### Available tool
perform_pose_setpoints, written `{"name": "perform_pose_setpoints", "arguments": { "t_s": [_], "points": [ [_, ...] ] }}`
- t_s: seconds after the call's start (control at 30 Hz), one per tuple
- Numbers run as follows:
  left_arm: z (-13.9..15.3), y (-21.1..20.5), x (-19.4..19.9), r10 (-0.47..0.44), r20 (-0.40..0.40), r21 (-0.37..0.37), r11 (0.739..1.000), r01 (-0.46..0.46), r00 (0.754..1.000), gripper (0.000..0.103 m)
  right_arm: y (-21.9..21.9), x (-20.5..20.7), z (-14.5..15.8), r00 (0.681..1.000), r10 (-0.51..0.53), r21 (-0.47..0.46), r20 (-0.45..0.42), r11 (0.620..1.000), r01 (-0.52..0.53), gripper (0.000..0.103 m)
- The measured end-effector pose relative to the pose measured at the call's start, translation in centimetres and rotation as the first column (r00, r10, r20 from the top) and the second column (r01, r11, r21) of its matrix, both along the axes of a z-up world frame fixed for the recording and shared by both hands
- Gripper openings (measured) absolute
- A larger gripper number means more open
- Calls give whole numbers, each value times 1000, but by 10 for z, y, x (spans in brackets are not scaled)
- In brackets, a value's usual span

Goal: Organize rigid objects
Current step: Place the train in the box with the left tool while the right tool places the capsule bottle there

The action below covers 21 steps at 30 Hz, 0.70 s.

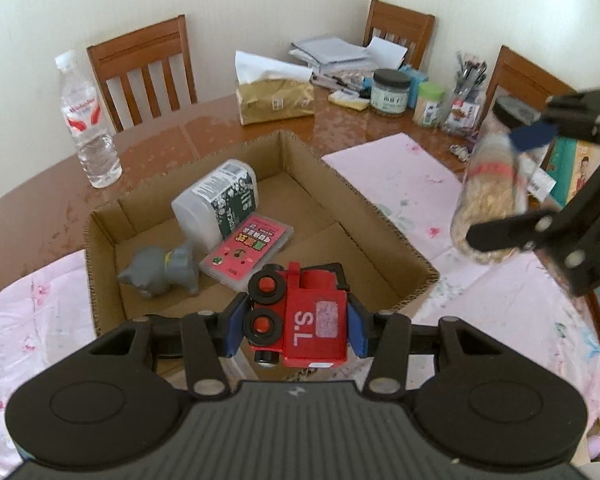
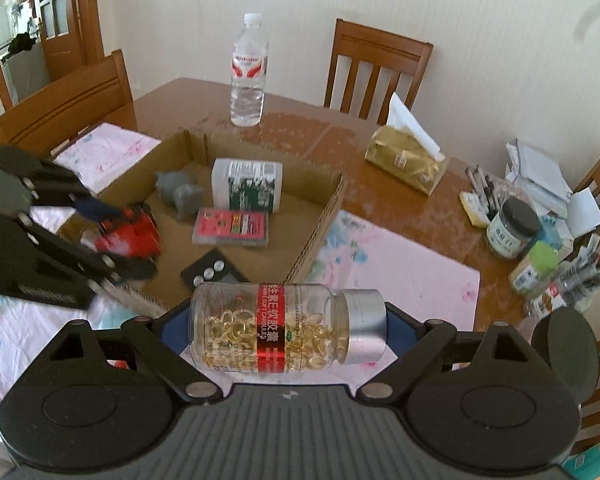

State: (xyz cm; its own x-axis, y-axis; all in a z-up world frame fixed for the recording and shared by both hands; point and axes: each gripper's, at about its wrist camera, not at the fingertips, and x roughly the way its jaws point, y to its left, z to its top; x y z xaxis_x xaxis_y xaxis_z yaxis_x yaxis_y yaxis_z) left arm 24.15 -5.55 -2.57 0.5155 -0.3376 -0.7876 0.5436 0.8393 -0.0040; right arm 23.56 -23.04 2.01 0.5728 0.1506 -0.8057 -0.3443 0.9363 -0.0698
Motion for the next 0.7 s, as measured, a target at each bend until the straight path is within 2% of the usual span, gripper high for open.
{"name": "perform_pose_setpoints", "arguments": {
  "t_s": [0.17,0.23,0.3,0.4,0.7],
  "points": [
    [-13,-2,2,21,-19,11,1000,-21,1000,51,2,10,3,1000,-2,5,8,1000,2,96],
    [-10,1,-2,29,-17,-12,999,-30,999,71,3,12,4,1000,2,3,9,1000,-2,96],
    [-4,5,-7,34,10,-33,999,-34,999,85,4,13,5,1000,4,0,10,1000,-4,96],
    [6,10,-16,65,68,-31,998,-63,996,97,6,16,6,1000,8,1,11,1000,-8,96],
    [25,40,-46,215,143,-37,977,-212,966,100,31,36,5,998,59,19,6,998,-59,96]
  ]
}}
